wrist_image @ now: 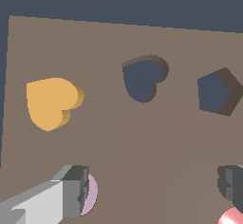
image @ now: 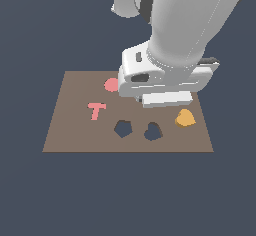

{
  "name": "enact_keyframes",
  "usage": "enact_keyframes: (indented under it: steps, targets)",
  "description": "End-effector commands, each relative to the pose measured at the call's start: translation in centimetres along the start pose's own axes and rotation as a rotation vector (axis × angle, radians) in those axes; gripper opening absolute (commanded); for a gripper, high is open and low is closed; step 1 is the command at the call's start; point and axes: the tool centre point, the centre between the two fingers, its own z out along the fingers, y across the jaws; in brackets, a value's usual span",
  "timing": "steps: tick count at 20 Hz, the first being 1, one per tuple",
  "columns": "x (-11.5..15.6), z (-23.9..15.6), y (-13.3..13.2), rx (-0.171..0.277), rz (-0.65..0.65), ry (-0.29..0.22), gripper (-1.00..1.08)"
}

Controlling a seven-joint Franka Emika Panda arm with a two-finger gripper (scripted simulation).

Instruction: Insert a designated object into the corresponding slot on a board.

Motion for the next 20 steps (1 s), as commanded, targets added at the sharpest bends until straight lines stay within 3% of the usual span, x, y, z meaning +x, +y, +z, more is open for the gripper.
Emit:
enact_keyframes:
  steps: [1, 10, 20]
  targets:
    - [1.0, 1.2, -2.2, -0.001, -0.021, 0.005, 1.0]
    - [3.7, 4.2, -7.7, -0.007, -0.074, 0.019, 1.0]
    - [4.2, 4.9, -8.9, -0.008, -0.086, 0.021, 1.0]
